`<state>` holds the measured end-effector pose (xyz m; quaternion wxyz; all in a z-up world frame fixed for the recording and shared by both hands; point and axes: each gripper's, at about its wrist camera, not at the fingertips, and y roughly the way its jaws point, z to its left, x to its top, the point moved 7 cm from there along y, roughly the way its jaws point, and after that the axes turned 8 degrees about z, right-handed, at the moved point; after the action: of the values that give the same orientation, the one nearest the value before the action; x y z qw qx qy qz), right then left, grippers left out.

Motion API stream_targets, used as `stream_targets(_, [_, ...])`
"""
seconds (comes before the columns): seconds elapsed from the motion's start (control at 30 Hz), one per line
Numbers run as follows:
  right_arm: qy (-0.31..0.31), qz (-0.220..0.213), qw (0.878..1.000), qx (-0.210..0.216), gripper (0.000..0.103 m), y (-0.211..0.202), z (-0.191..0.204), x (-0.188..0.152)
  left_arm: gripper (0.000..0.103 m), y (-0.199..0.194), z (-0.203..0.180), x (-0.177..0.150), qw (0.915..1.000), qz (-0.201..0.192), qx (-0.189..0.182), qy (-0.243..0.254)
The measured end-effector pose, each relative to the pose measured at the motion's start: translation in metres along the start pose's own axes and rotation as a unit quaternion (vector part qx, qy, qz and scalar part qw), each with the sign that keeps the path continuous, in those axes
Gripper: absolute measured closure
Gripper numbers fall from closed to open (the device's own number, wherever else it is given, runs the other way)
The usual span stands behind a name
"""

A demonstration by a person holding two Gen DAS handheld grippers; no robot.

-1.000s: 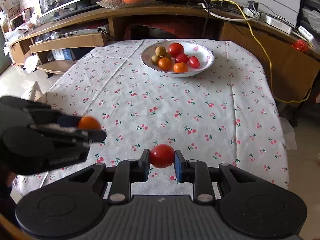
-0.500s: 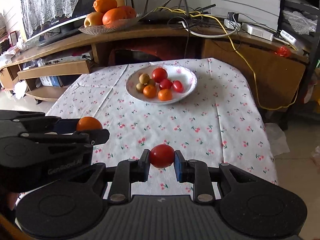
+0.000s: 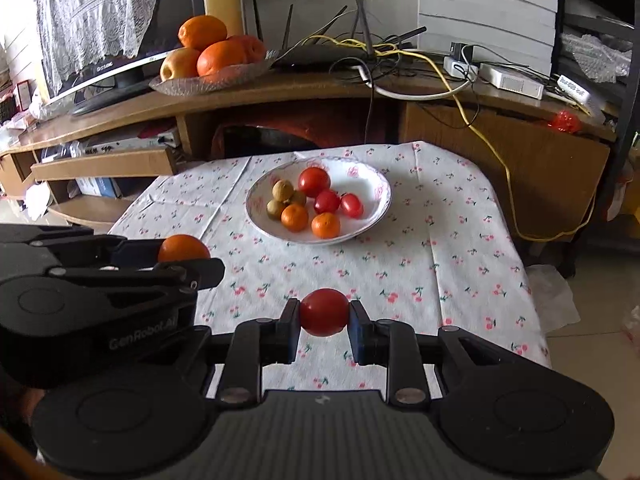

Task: Organize fruits
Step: 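Carry the orange and cherry tomato up and over the white bowl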

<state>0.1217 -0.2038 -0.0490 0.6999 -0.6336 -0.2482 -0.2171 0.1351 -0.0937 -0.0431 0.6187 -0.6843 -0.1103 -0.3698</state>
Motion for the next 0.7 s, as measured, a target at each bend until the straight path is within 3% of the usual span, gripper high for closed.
stream_targets(0.7, [-0.002,-0.028,1.000,0.001,0.075,0.029,-0.017,0.066,0.062,0.035,0.018,0.053,0.9998,-0.011,0.007,-0.013])
